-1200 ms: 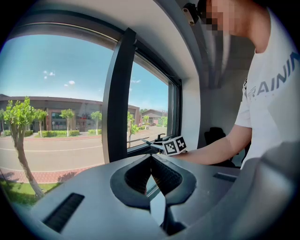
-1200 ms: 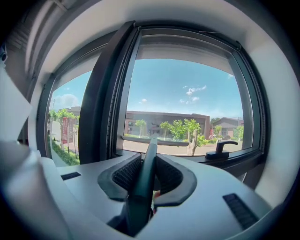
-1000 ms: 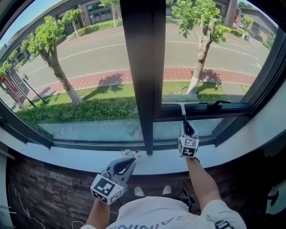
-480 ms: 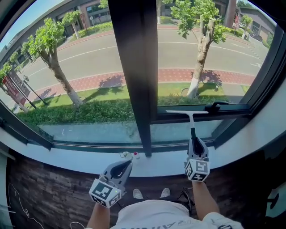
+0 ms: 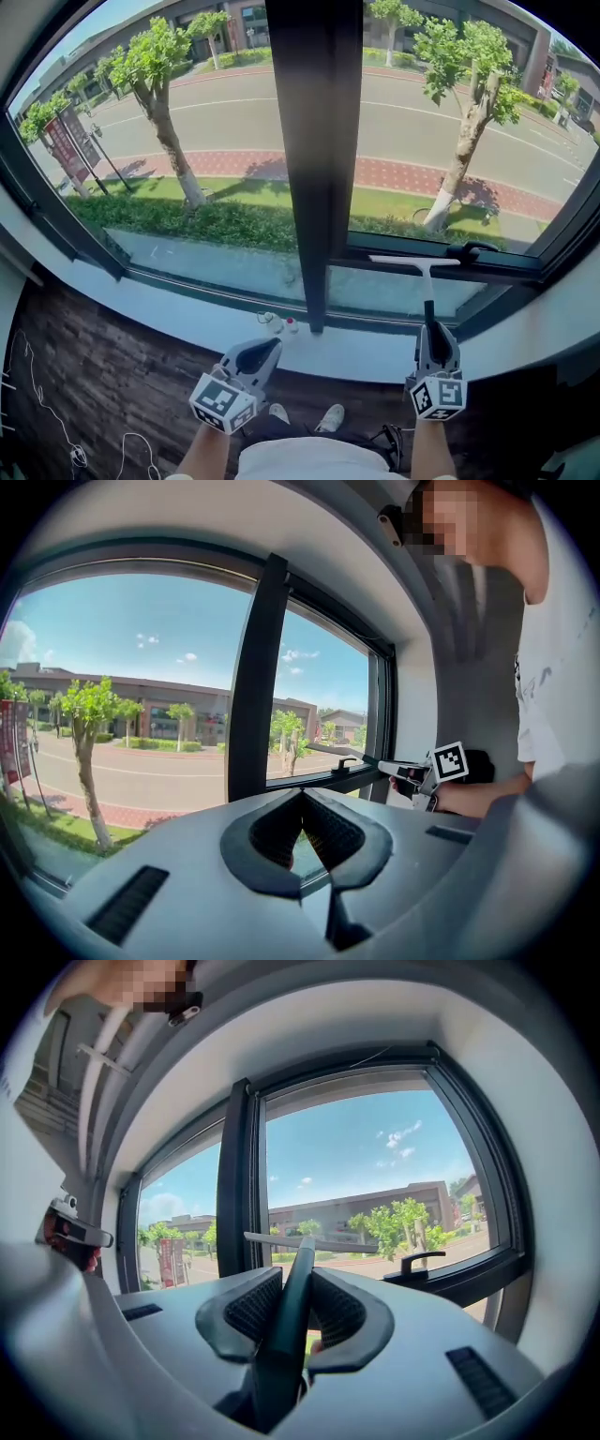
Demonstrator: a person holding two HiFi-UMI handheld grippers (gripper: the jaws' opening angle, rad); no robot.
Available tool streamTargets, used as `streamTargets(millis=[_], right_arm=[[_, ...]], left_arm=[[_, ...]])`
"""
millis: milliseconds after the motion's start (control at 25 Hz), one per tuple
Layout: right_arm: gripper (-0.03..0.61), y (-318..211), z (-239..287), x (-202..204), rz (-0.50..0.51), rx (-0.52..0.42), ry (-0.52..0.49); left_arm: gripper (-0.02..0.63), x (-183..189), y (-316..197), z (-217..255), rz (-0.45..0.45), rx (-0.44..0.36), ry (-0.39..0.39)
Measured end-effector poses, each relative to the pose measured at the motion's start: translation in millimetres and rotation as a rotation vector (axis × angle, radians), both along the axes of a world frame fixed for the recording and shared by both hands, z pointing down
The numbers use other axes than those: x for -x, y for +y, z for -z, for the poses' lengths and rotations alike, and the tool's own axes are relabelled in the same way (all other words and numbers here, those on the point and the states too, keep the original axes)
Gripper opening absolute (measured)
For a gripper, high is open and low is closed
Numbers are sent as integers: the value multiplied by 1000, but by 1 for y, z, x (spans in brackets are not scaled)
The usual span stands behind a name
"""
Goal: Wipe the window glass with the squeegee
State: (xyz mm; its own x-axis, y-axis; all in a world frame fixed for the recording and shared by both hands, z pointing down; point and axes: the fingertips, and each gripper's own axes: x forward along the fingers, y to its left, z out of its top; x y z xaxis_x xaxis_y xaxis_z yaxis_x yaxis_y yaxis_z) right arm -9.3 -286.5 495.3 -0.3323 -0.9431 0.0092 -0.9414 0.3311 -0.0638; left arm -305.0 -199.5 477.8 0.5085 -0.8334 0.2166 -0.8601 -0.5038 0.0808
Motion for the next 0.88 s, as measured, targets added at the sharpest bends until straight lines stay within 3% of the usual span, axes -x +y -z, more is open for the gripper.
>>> streamTargets(millis=[80, 280, 400, 560, 880], right_arm=[[100, 5, 3, 7, 44, -8, -6], [100, 32, 20, 29, 144, -72, 103], [100, 57, 29, 40, 180, -86, 75], [100, 96, 38, 49, 199, -74, 19], [100, 193, 29, 33, 205, -1, 43]], left_arm=[[17, -1, 9, -2, 5, -2, -1], [17, -11, 38, -6, -6, -16, 10], [17, -11, 66, -6, -6, -42, 1], [17, -5, 116, -10, 19, -48, 26], [17, -29, 207, -21, 21, -2, 64]])
